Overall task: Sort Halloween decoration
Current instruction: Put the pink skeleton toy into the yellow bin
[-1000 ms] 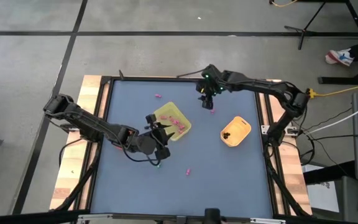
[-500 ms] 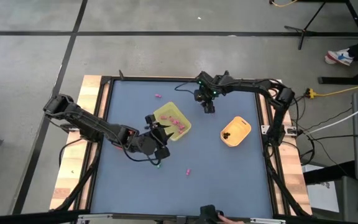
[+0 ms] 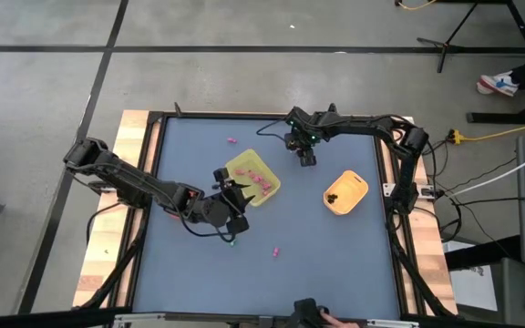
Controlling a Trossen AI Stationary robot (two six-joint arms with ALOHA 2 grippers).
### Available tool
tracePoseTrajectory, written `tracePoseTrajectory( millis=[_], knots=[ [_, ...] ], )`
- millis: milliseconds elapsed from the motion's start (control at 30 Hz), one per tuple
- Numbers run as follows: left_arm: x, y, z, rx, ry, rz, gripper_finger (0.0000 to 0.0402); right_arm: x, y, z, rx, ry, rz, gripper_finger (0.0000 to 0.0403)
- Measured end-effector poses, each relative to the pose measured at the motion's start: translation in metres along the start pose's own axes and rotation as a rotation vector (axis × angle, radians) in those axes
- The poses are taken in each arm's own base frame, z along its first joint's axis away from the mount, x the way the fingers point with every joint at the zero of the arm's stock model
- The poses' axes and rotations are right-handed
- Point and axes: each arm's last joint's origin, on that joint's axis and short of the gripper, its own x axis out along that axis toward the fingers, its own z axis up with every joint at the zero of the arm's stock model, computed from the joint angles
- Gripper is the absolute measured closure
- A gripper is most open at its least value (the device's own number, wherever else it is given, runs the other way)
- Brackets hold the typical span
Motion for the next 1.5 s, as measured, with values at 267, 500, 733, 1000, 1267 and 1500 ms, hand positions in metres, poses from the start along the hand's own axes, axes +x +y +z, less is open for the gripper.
tracePoseTrajectory(
  millis=[267, 500, 733, 1000, 1267, 1500],
  knots=[
    [0.0, 0.0, 0.0, 0.001, 0.001, 0.0, 0.0261, 0.008, 0.001, -0.001, 0.001, 0.021, 0.015, 0.0212],
    [0.0, 0.0, 0.0, 0.001, 0.001, 0.0, 0.0261, 0.021, 0.002, -0.004, 0.003, 0.061, 0.026, 0.0213],
    [0.0, 0.0, 0.0, 0.001, 0.001, 0.0, 0.0261, 0.022, 0.003, -0.004, 0.003, 0.068, 0.036, 0.0261],
    [0.0, 0.0, 0.0, 0.001, 0.001, 0.0, 0.026, 0.023, 0.004, -0.005, 0.002, 0.071, 0.045, 0.0336],
    [0.0, 0.0, 0.0, 0.001, 0.001, 0.0, 0.026, 0.021, 0.004, -0.005, 0.01, 0.072, 0.039, 0.0354],
    [0.0, 0.0, 0.0, 0.001, 0.001, 0.001, 0.026, 0.007, 0.003, -0.005, 0.018, 0.104, 0.04, 0.0351]
  ],
)
